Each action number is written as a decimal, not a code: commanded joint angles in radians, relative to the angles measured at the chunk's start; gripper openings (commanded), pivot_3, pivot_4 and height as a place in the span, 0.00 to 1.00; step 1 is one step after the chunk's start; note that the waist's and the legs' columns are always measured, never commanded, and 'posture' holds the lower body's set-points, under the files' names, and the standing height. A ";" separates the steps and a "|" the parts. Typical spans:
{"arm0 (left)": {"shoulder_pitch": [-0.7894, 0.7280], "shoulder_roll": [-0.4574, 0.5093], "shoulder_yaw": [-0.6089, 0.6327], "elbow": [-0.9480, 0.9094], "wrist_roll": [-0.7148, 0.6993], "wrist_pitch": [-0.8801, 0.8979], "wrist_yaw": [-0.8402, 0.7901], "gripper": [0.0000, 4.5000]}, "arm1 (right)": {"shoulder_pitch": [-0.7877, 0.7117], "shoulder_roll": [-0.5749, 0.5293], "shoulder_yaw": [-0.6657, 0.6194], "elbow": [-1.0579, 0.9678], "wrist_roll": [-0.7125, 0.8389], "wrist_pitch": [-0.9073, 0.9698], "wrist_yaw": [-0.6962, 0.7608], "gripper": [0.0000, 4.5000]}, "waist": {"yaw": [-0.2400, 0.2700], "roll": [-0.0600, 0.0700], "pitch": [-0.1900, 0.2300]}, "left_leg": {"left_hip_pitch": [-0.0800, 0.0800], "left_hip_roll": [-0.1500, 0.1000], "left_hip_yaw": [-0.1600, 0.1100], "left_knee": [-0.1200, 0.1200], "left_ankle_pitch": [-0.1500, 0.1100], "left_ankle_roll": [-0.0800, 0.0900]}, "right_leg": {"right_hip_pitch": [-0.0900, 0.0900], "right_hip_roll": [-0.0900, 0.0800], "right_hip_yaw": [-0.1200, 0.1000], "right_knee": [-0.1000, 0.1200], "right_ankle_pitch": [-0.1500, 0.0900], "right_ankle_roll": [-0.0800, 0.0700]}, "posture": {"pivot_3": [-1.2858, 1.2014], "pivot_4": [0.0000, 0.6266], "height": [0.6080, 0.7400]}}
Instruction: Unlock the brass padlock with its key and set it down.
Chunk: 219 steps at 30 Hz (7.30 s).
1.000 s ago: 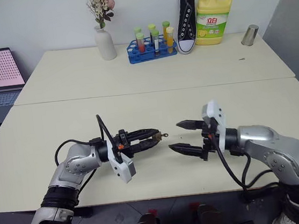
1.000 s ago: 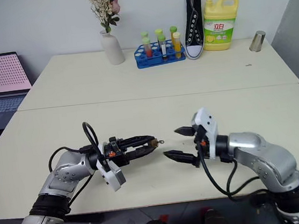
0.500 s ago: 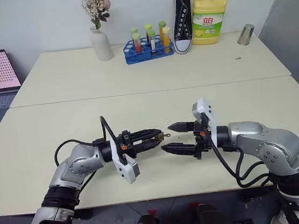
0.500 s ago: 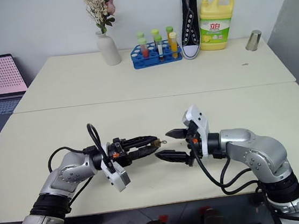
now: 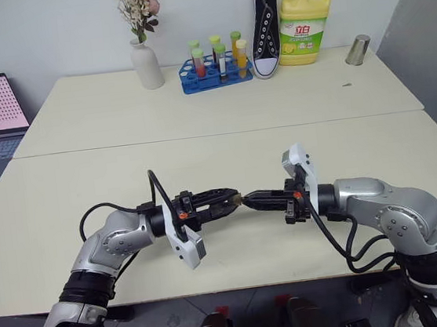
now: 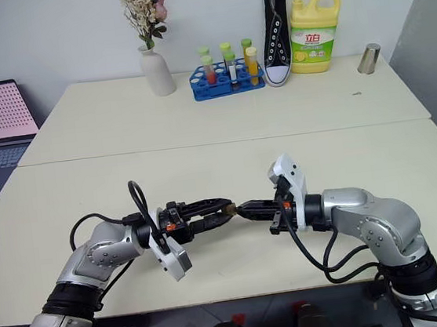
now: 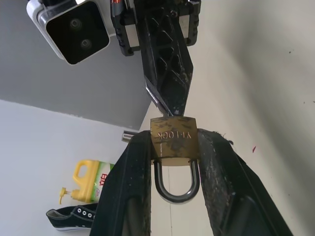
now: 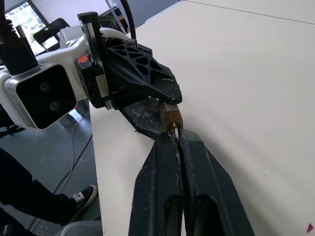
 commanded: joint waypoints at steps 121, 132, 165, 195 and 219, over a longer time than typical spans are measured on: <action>0.165 -0.058 -0.005 -0.398 -0.763 1.113 -0.190 0.00 | -0.132 -0.021 0.052 0.120 -0.037 -0.042 0.133 0.04 | -0.005 0.002 0.000 | -0.014 0.001 0.000 0.004 0.000 0.000 | -0.016 0.000 0.001 0.007 0.001 -0.001 | 0.52 0.24 1.00; 0.215 -0.035 0.041 -0.558 -0.870 1.392 -0.278 0.00 | -0.128 -0.020 0.053 0.116 -0.038 -0.042 0.131 0.04 | -0.004 0.002 0.000 | -0.014 0.001 0.001 0.004 0.001 -0.001 | -0.016 0.000 0.001 0.006 0.001 -0.001 | 0.52 0.24 1.00; 0.193 -0.062 0.200 -0.710 -1.108 1.783 -0.274 0.00 | -0.118 -0.016 0.063 0.119 -0.054 -0.047 0.143 0.04 | -0.003 0.002 0.000 | -0.014 0.001 0.001 0.004 0.002 -0.003 | -0.016 0.000 0.001 0.006 0.001 -0.001 | 0.52 0.24 1.00; 0.236 -0.007 0.137 -0.677 -0.797 1.476 -0.362 0.00 | -0.118 -0.013 0.062 0.128 -0.058 -0.040 0.144 0.04 | -0.004 0.002 0.000 | -0.014 0.001 0.001 0.004 0.002 -0.004 | -0.016 0.000 0.001 0.006 0.001 -0.001 | 0.52 0.24 1.00; 0.265 -0.047 0.119 -0.421 -0.487 1.029 -0.320 1.00 | -0.145 0.001 0.094 0.172 -0.080 -0.035 0.202 0.04 | -0.002 0.002 0.000 | -0.014 0.001 0.001 0.004 0.000 0.000 | -0.016 0.000 0.001 0.006 0.001 -0.002 | 0.52 0.24 1.00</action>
